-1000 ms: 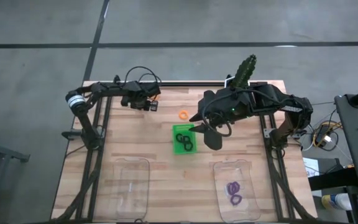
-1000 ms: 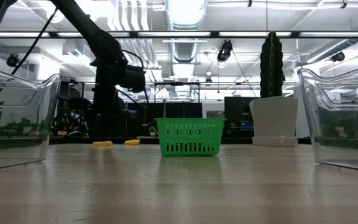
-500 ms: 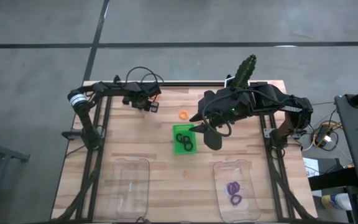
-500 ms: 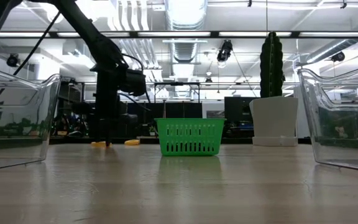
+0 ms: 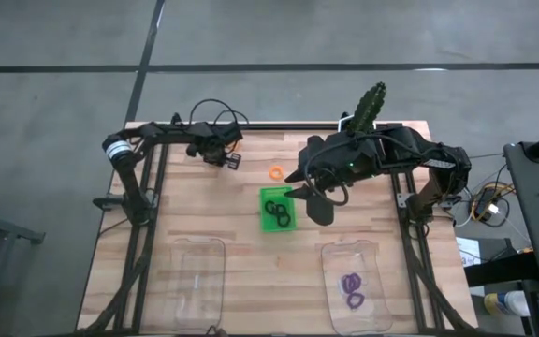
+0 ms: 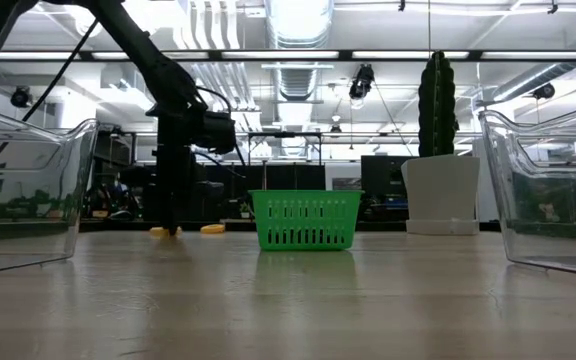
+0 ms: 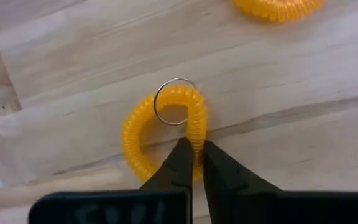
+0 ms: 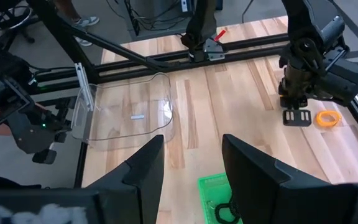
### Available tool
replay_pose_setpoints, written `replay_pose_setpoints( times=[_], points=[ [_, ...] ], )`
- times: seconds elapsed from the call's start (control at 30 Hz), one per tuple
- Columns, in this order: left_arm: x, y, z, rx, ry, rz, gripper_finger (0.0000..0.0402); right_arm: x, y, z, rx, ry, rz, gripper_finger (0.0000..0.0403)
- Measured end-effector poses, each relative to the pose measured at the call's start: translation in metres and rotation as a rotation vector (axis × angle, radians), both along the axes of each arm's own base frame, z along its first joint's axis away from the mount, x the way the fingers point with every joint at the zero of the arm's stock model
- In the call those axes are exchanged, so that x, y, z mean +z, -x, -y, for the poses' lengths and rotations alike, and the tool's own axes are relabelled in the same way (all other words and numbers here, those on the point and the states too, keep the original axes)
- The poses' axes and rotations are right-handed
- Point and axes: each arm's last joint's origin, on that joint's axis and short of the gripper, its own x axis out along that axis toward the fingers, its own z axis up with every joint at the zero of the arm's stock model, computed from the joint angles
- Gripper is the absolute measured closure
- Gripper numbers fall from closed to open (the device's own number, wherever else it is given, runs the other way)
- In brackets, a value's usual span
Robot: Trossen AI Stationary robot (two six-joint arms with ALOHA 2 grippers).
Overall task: Sort spring keychains
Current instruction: Put the middle yellow spring keychain into the left transparent bin
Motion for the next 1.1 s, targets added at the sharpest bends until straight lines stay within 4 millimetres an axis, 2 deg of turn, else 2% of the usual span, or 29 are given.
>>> replay_pose_setpoints(
  times=[0.17,0.33,0.5,0.6,0.83,0.97,1.1],
  points=[
    [0.013,0.001,0.006,-0.004,0.049,0.023,0.0396,0.0,0.0,0.0,-0.005,-0.005,0.0,0.0248],
    [0.049,0.003,0.01,-0.024,0.008,0.117,0.04,0.002,-0.002,0.001,0.003,0.006,0.026,0.0248],
    [0.084,0.017,0.035,0.0,0.068,0.182,0.0401,0.005,-0.004,0.003,0.003,0.013,0.062,0.0248],
    [0.108,0.024,0.06,0.005,0.079,0.259,0.0401,0.005,-0.004,0.006,-0.007,0.014,0.061,0.0248],
    [0.159,0.042,0.135,0.01,0.096,0.503,0.0401,0.004,-0.006,0.013,-0.037,0.003,0.062,0.0248],
    [0.177,0.055,0.181,-0.055,0.173,0.609,0.0401,0.005,-0.006,0.014,-0.053,-0.015,0.072,0.0248],
    [0.186,0.071,0.225,-0.12,0.26,0.666,0.0401,0.005,-0.009,0.014,-0.072,-0.045,0.079,0.0248]
  ],
)
